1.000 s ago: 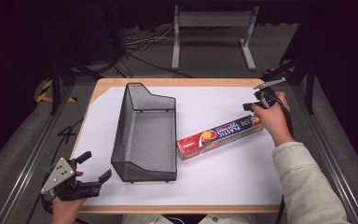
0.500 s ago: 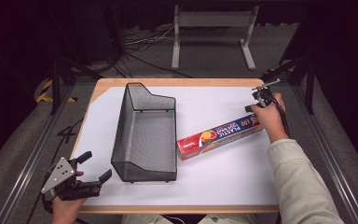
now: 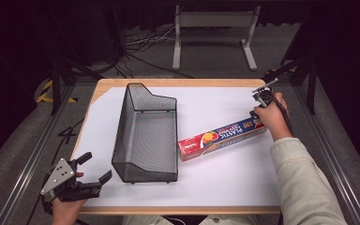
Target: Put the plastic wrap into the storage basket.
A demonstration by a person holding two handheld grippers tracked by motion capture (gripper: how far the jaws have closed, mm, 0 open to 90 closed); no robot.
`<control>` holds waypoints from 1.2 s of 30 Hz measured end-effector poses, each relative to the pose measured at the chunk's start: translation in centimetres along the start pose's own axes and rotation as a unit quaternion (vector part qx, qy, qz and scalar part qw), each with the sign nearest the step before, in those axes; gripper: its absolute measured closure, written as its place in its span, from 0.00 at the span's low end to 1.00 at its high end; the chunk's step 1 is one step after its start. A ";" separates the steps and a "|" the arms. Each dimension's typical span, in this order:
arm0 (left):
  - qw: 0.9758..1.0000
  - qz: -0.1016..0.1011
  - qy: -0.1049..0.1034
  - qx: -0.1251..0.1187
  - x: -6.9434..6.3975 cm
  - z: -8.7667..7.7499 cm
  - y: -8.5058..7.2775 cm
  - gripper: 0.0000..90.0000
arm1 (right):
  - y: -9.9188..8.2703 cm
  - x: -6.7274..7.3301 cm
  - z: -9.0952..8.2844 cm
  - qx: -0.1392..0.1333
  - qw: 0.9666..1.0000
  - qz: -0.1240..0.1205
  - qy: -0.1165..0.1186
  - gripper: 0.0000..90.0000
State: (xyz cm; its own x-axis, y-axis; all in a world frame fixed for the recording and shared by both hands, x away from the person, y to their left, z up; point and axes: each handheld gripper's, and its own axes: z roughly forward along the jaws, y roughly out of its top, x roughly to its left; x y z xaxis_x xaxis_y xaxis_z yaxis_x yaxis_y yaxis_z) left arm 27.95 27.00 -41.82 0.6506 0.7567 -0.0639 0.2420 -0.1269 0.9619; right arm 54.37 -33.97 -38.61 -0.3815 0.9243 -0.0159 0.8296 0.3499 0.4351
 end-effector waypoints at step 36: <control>1.000 0.003 -0.003 0.001 -0.1 0.5 0.3 0.05 | -12.1 0.7 -5.4 0.032 0.994 0.022 0.104 1.00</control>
State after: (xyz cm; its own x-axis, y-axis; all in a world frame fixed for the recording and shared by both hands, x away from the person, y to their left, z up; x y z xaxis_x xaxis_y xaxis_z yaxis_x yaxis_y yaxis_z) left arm 28.26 26.55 -41.70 0.6564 0.7520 -0.0600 0.2396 -0.1324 0.9618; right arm 41.86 -38.42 -39.01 -0.4148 0.8898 0.1902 0.8690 0.3255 0.3727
